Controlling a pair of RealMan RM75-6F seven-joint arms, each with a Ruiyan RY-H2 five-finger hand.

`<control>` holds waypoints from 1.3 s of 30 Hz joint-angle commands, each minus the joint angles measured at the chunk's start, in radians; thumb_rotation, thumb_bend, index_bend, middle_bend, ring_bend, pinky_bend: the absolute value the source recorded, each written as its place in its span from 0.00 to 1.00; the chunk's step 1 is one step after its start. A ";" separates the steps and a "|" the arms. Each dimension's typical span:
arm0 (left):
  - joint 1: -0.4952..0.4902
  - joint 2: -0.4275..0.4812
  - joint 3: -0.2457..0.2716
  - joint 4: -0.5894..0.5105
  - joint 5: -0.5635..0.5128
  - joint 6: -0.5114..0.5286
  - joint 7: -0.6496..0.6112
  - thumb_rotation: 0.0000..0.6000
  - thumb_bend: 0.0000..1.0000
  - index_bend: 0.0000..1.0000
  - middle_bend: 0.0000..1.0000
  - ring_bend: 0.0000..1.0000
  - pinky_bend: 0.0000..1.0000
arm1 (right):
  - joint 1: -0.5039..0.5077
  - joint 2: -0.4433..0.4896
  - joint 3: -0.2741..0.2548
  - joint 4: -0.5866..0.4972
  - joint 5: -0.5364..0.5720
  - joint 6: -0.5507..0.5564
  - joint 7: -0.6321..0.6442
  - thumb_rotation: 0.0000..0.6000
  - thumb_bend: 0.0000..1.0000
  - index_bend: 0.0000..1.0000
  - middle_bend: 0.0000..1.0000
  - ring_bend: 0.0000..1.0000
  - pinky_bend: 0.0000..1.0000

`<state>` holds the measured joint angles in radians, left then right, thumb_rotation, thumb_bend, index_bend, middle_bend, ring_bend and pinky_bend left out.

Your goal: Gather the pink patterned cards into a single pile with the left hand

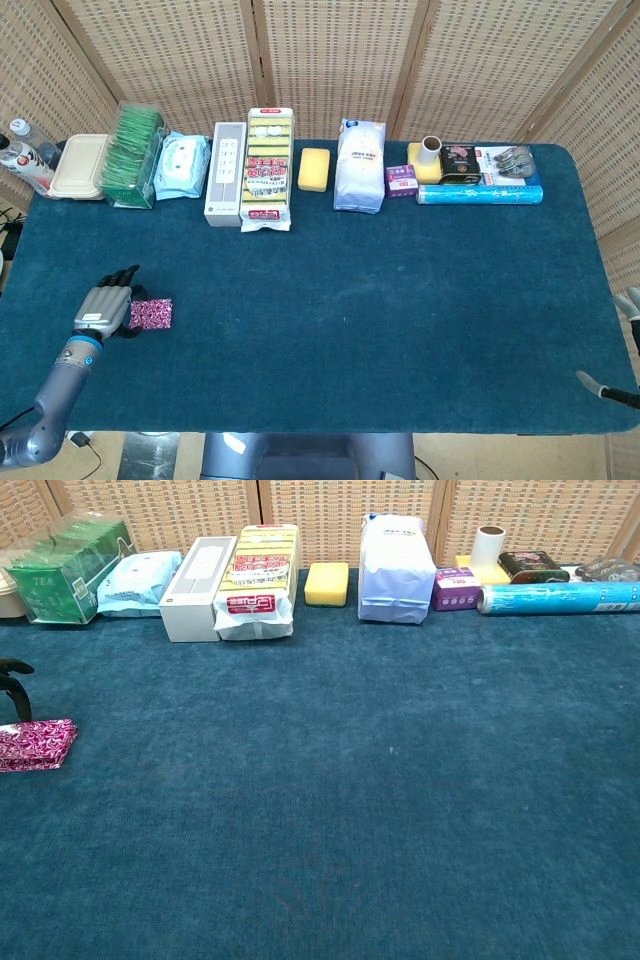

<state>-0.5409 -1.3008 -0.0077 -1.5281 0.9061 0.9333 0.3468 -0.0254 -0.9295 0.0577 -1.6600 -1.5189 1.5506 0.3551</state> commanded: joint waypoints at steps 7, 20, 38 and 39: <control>-0.010 -0.018 0.003 0.012 -0.015 0.012 0.062 1.00 0.23 0.45 0.00 0.00 0.07 | -0.002 -0.001 0.000 -0.001 0.002 0.004 0.002 1.00 0.00 0.04 0.00 0.00 0.00; -0.005 -0.026 0.002 0.014 -0.022 0.026 0.087 1.00 0.20 0.42 0.00 0.00 0.07 | -0.002 0.000 0.000 0.007 0.000 0.005 0.022 1.00 0.00 0.04 0.00 0.00 0.00; -0.005 -0.018 0.004 0.008 -0.025 0.043 0.135 1.00 0.18 0.35 0.00 0.00 0.07 | -0.001 0.001 0.001 -0.001 0.004 0.004 0.006 1.00 0.00 0.04 0.00 0.00 0.00; -0.006 -0.018 0.005 0.008 -0.024 0.043 0.140 1.00 0.18 0.35 0.00 0.00 0.07 | -0.002 0.001 0.000 -0.002 0.003 0.004 0.005 1.00 0.00 0.04 0.00 0.00 0.00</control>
<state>-0.5465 -1.3190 -0.0030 -1.5205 0.8820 0.9764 0.4844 -0.0269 -0.9284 0.0583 -1.6619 -1.5156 1.5547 0.3600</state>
